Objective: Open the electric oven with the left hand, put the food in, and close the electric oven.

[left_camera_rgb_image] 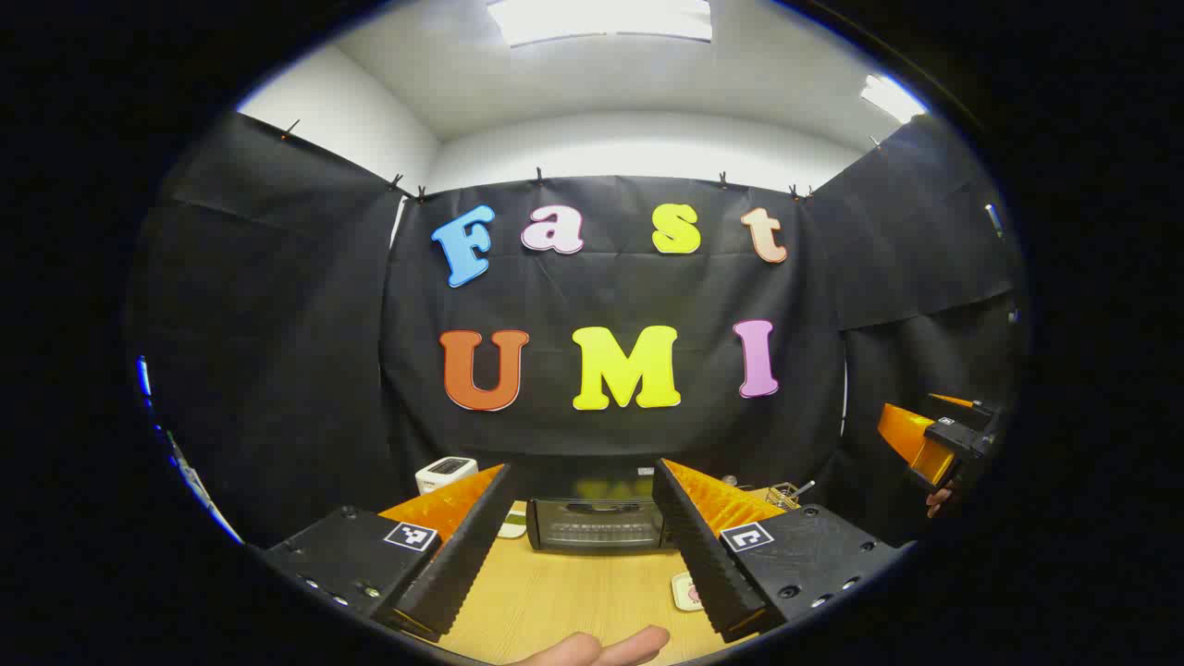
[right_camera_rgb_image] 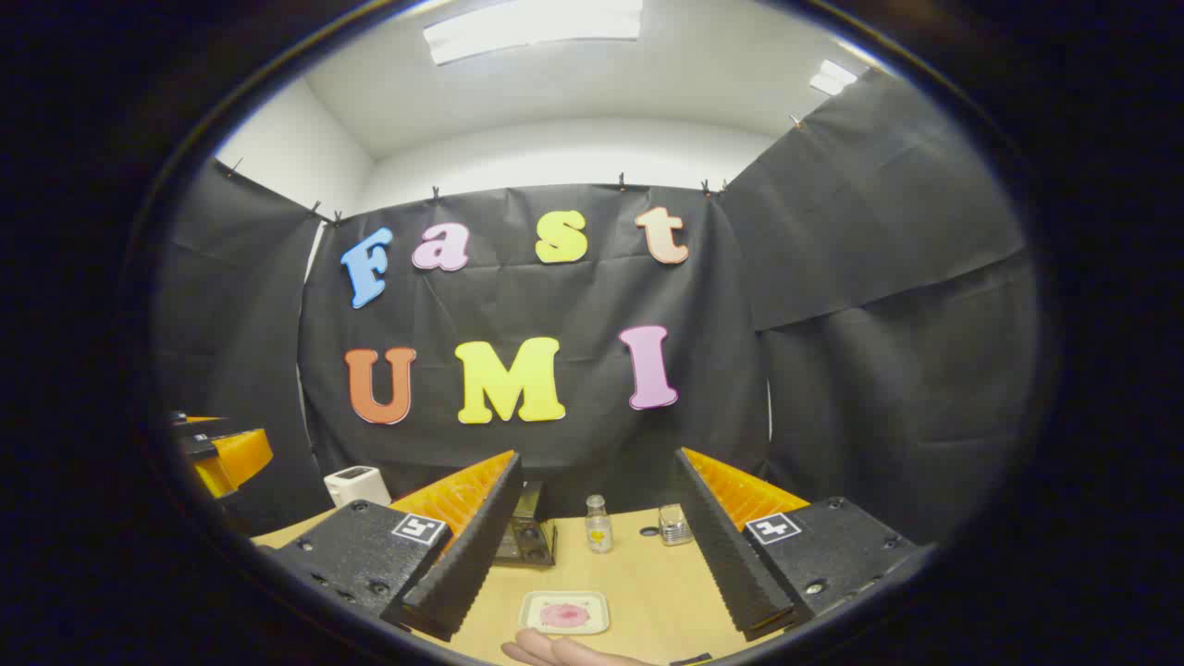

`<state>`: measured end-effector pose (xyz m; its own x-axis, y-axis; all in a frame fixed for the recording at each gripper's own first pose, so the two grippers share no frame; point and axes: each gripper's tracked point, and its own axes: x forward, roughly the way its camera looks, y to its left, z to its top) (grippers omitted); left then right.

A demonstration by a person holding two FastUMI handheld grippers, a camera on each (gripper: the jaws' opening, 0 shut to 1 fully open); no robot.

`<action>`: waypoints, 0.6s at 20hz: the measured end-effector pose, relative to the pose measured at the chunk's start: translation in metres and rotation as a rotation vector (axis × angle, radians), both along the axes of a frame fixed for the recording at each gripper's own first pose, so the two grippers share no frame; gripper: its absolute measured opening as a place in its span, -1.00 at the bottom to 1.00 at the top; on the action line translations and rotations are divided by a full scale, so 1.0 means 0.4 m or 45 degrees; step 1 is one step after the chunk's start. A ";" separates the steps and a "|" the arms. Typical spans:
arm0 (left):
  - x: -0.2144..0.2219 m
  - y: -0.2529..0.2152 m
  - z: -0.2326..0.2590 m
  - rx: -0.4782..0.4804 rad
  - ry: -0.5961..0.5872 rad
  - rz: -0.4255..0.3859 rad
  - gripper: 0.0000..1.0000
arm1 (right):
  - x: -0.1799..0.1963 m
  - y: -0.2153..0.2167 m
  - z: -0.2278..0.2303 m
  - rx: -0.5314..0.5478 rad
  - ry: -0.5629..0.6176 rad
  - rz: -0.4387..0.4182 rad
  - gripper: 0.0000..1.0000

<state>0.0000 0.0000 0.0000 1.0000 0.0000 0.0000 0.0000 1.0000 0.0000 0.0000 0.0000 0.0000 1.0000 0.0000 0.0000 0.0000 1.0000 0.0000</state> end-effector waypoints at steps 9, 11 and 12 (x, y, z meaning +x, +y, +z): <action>0.001 -0.026 -0.042 -0.010 0.029 -0.050 0.88 | -0.012 0.003 0.013 -0.002 -0.059 0.057 1.00; 0.022 -0.016 -0.065 -0.024 0.057 -0.044 0.88 | 0.004 -0.007 0.004 -0.003 -0.062 0.055 1.00; 0.037 -0.008 -0.073 -0.018 0.060 -0.038 0.88 | 0.015 -0.009 0.004 -0.007 -0.069 0.055 1.00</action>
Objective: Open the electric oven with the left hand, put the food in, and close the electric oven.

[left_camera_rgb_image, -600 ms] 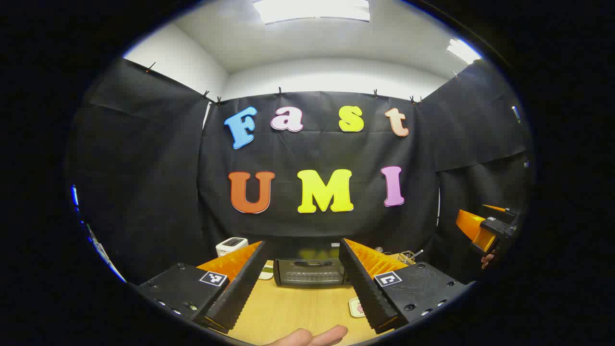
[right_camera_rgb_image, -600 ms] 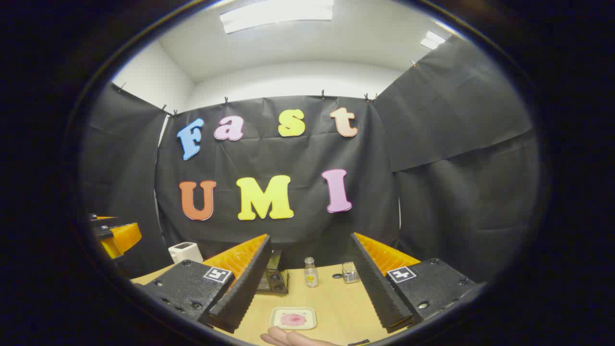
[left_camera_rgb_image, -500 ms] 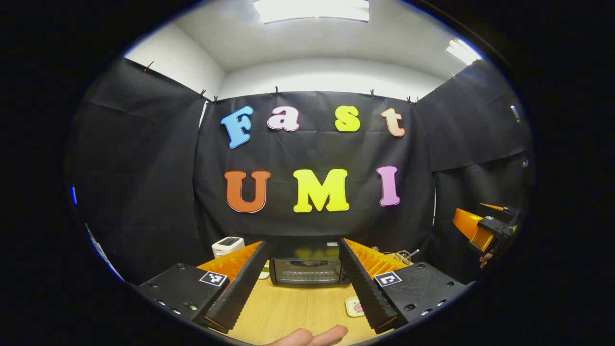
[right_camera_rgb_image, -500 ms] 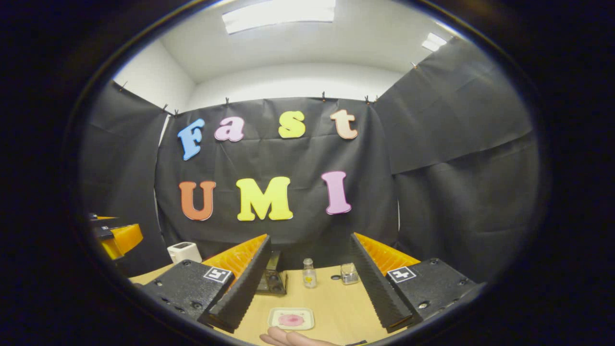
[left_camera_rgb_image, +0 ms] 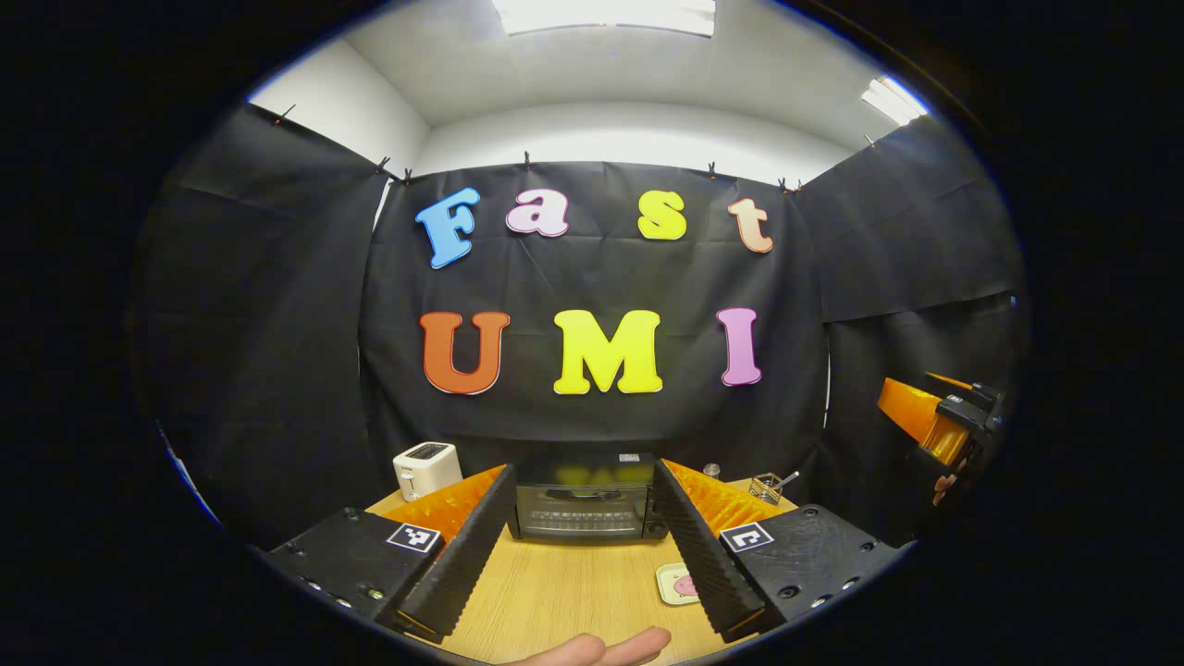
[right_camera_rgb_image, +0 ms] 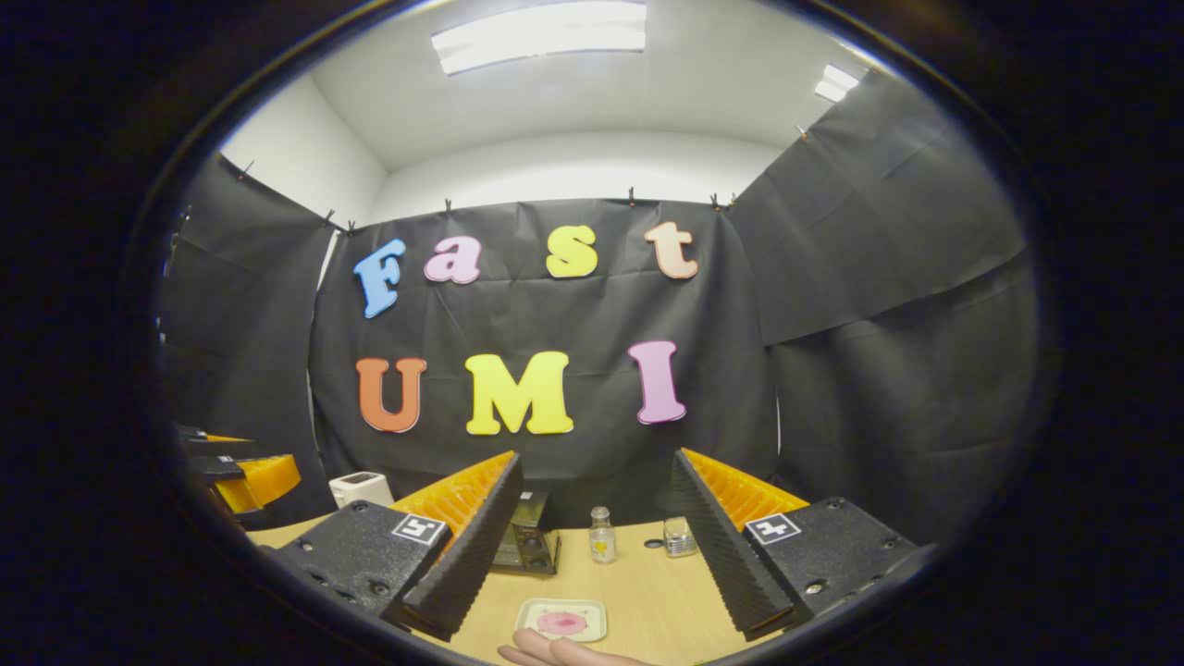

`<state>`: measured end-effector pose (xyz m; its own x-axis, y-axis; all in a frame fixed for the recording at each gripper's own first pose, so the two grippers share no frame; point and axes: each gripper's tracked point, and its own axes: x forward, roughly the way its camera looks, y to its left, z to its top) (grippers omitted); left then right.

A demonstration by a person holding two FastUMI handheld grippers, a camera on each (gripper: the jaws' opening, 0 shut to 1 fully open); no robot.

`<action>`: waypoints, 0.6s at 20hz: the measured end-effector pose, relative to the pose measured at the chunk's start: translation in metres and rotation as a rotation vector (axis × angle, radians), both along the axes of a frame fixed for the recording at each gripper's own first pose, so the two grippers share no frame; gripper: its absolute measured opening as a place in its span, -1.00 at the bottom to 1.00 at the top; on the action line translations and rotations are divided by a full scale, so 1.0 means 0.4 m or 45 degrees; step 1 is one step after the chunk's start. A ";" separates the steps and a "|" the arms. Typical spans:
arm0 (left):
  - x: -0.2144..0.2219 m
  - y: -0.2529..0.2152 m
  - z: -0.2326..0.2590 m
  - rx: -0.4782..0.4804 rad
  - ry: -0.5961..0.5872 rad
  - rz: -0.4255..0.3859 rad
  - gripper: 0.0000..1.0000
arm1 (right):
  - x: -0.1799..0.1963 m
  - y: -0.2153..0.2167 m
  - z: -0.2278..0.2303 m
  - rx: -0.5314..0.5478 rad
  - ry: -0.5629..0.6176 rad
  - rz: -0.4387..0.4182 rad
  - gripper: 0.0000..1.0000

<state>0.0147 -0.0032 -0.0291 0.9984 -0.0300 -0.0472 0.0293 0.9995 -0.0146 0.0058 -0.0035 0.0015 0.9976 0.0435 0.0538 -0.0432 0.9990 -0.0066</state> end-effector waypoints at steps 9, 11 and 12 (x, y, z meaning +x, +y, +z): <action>0.336 -0.021 -0.140 -0.094 0.133 -0.121 0.91 | 0.112 -0.046 -0.059 -0.019 0.045 0.066 1.00; 0.425 -0.051 -0.215 -0.144 0.222 -0.168 0.91 | 0.134 -0.072 -0.059 -0.026 0.026 0.055 1.00; 0.468 -0.055 -0.256 -0.156 0.277 -0.160 0.91 | 0.144 -0.086 -0.064 -0.029 0.023 0.049 1.00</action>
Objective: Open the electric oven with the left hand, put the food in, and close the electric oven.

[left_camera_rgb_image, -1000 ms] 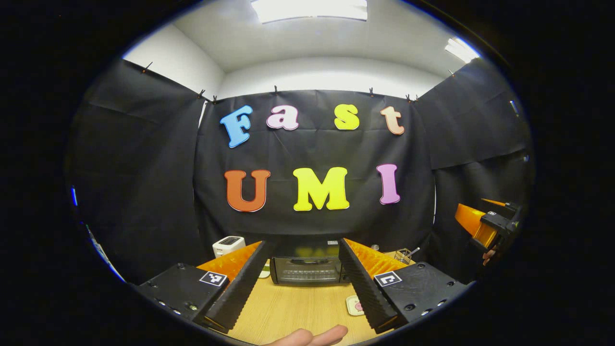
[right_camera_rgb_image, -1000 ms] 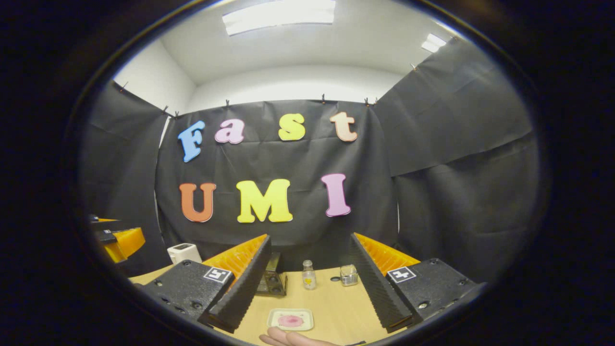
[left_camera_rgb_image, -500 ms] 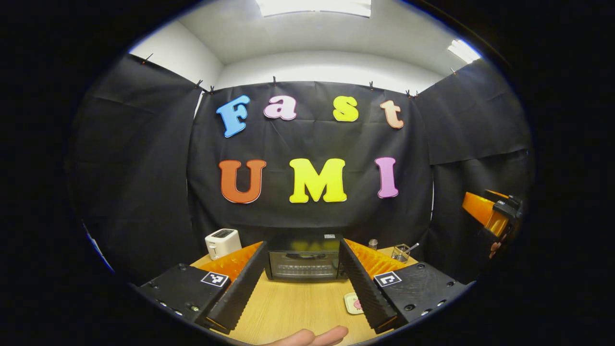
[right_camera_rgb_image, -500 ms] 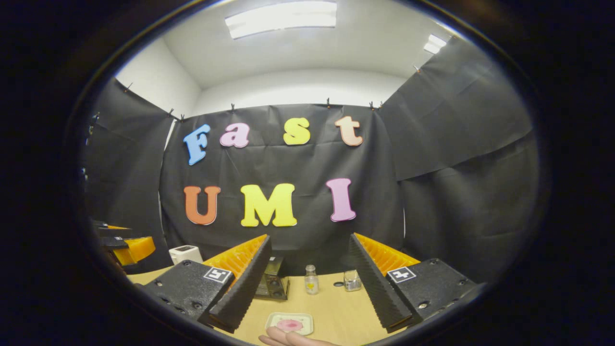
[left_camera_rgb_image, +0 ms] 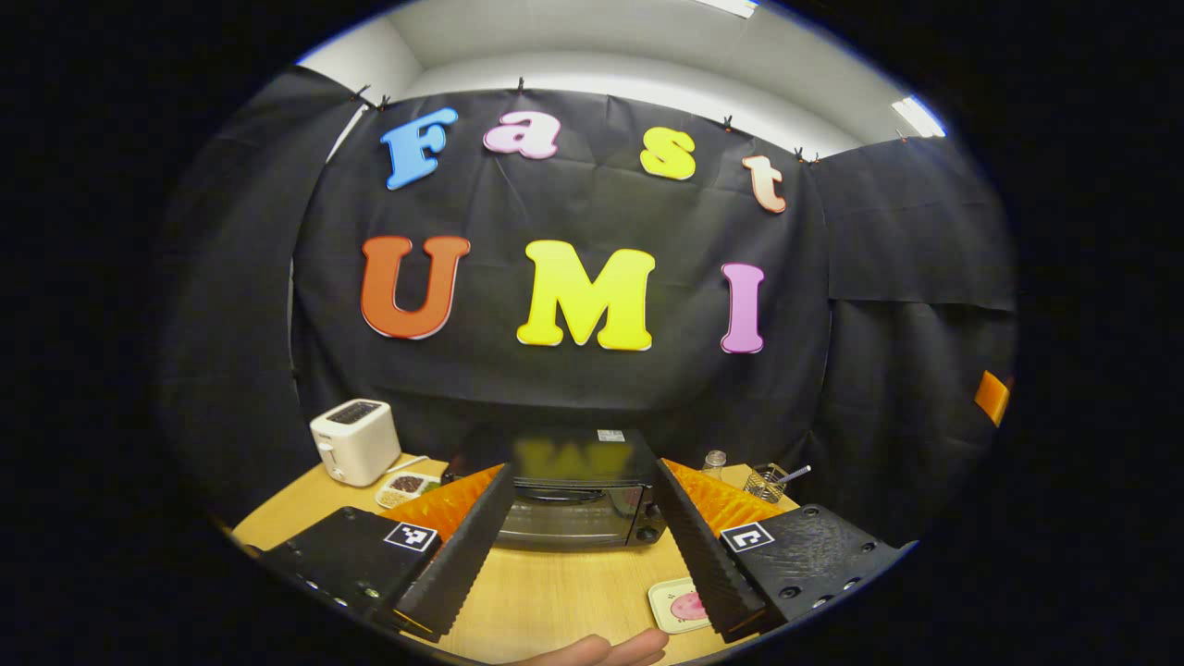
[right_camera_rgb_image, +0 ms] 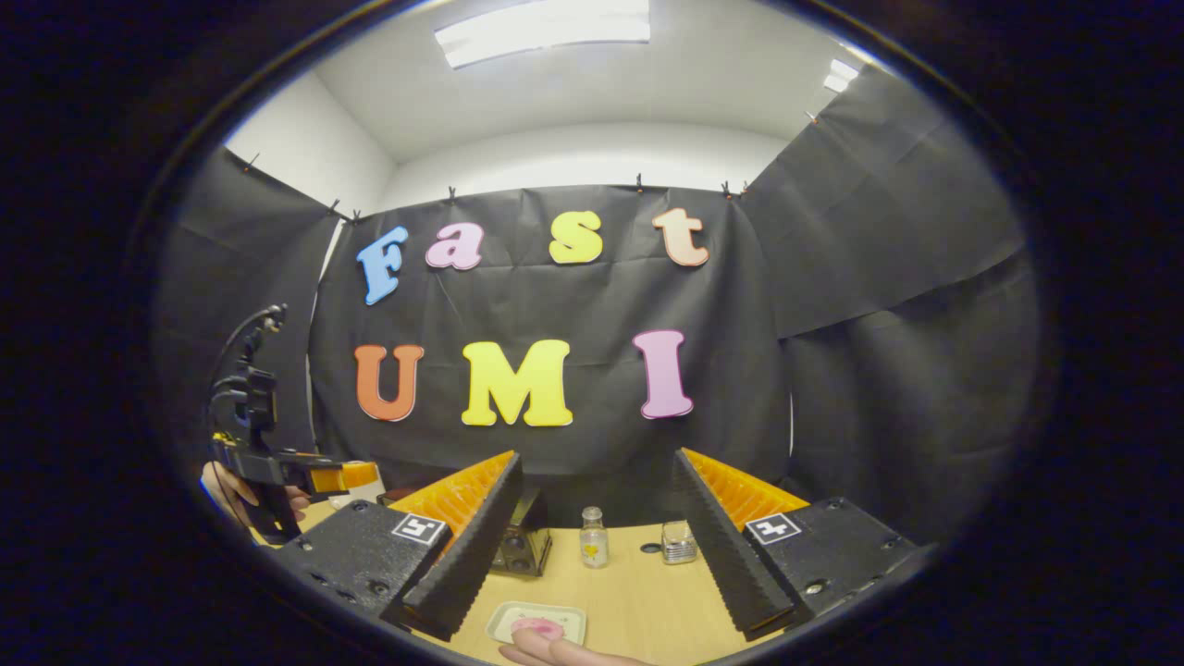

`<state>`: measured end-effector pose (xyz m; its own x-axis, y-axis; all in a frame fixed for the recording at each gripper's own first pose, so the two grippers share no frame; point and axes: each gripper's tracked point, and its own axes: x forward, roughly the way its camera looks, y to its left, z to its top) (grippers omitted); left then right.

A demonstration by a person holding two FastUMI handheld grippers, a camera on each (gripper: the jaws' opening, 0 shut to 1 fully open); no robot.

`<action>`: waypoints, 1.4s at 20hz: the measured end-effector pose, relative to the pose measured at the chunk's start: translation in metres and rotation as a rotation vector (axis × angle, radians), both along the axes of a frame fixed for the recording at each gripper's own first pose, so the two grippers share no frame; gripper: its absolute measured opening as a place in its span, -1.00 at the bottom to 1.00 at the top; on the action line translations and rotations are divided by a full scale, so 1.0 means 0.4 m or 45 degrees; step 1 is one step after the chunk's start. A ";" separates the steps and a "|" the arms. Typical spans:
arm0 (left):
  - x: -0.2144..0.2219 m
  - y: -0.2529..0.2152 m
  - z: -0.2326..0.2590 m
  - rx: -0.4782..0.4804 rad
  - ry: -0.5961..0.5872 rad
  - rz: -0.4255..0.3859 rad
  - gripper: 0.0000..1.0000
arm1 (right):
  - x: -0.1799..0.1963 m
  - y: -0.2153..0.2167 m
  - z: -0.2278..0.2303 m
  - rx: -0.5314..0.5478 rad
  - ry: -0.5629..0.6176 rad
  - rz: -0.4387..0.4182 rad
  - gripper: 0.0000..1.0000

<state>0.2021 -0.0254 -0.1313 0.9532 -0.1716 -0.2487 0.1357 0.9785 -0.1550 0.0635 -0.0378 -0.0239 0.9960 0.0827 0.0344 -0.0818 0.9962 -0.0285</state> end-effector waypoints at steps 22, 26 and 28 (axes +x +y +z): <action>0.330 0.011 -0.363 0.226 0.356 0.037 0.92 | 0.052 -0.145 -0.123 -0.046 0.155 -0.046 1.00; 0.267 0.011 -0.365 0.217 0.305 0.042 0.91 | 0.031 -0.140 -0.132 -0.053 0.182 -0.040 1.00; 0.230 0.011 -0.373 0.215 0.289 0.042 0.91 | 0.014 -0.137 -0.137 -0.056 0.180 -0.041 1.00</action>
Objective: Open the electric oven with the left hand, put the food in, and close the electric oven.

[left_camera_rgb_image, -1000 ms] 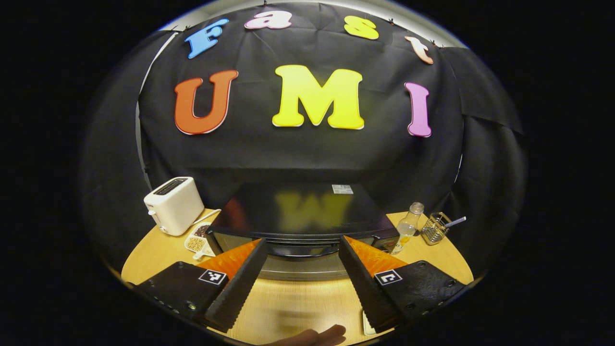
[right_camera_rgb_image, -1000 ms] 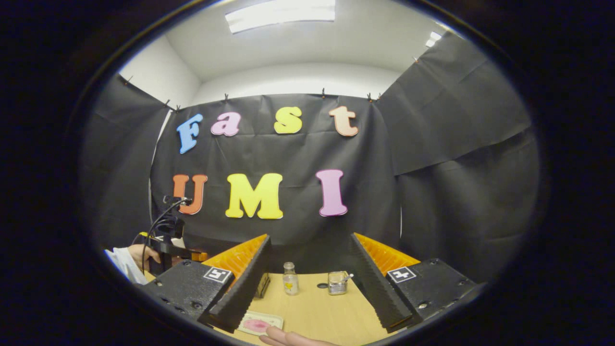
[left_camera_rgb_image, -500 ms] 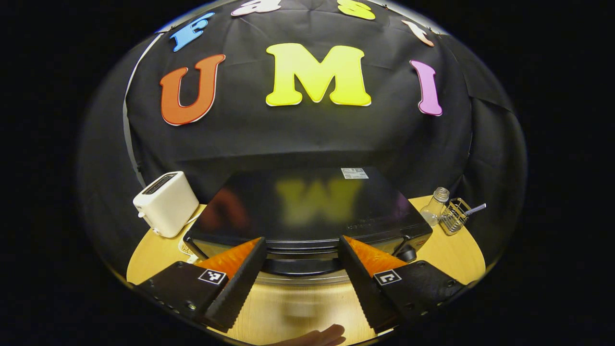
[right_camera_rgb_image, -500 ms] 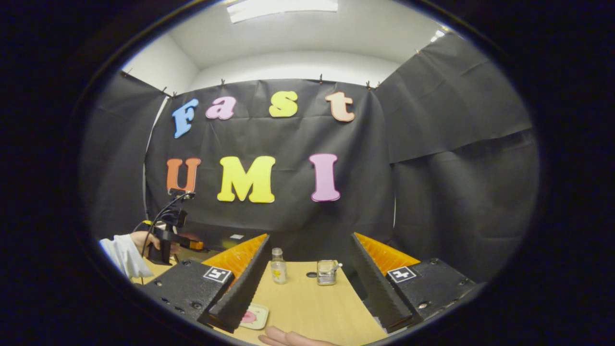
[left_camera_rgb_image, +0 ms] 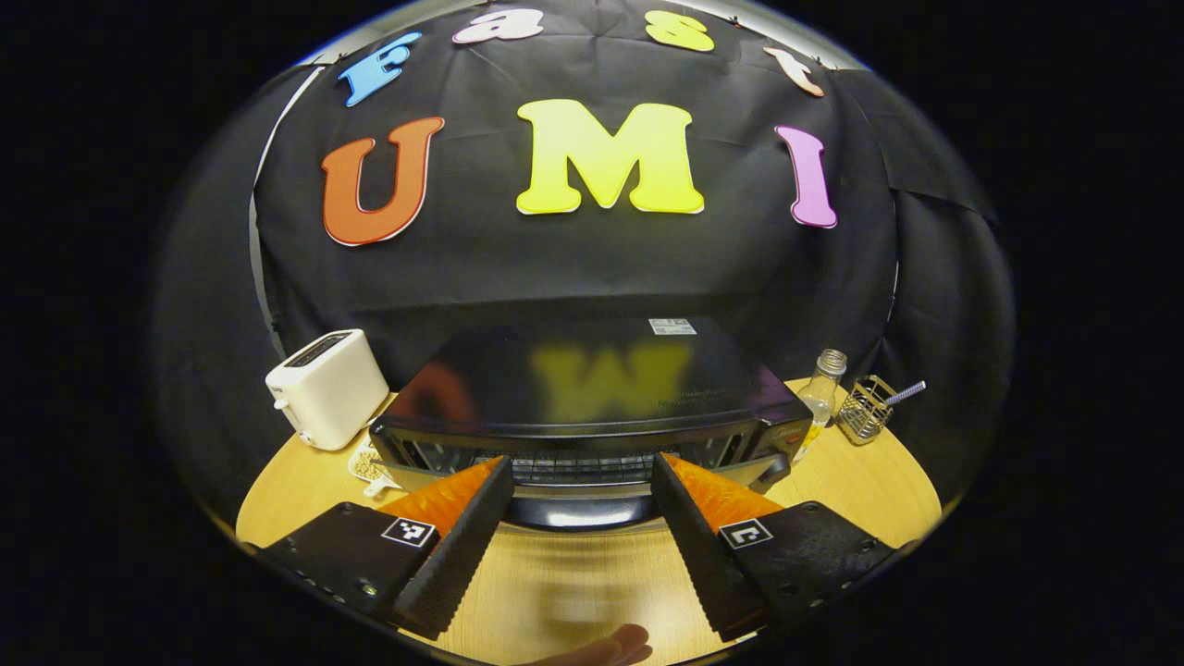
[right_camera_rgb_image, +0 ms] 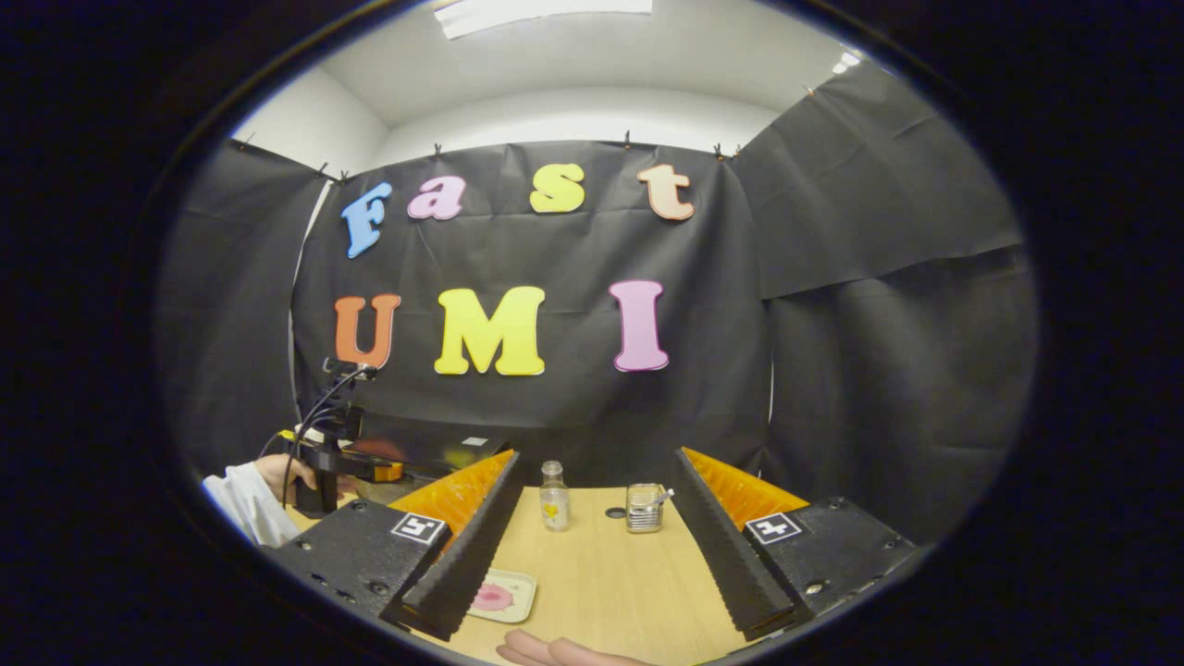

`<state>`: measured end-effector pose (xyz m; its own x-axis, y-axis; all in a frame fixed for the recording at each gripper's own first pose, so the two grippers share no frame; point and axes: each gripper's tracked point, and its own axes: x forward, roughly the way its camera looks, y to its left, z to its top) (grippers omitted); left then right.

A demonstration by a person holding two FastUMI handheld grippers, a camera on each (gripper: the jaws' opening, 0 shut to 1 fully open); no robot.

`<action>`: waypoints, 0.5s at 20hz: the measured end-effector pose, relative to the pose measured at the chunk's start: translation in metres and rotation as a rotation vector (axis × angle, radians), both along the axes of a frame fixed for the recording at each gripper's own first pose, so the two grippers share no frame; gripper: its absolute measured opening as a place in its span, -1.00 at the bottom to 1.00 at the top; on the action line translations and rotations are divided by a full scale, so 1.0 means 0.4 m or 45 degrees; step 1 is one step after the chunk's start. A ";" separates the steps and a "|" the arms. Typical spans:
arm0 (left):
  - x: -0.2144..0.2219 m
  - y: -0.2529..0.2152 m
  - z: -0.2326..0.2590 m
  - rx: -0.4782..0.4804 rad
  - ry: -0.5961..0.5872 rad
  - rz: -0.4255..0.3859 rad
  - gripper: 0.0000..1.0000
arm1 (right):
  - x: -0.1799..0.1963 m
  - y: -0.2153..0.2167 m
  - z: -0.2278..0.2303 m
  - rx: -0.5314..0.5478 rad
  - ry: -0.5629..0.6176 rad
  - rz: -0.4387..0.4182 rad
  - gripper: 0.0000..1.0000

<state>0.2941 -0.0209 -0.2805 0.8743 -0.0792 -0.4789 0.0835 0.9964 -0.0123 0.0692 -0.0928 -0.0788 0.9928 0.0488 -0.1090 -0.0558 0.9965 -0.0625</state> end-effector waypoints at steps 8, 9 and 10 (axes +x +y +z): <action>-0.164 0.004 -0.069 -0.023 -0.089 0.004 0.92 | -0.033 0.035 -0.049 0.044 0.049 0.041 1.00; -0.183 0.003 -0.080 -0.025 -0.084 0.006 0.91 | -0.034 0.035 -0.049 0.042 0.049 0.040 1.00; -0.194 0.004 -0.089 -0.026 -0.080 0.005 0.92 | -0.033 0.037 -0.050 0.044 0.049 0.038 1.00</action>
<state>0.2166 -0.0195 -0.3161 0.9030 -0.0848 -0.4213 0.0808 0.9964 -0.0274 0.0562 -0.0779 -0.0989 0.9860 0.0830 -0.1449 -0.0876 0.9958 -0.0256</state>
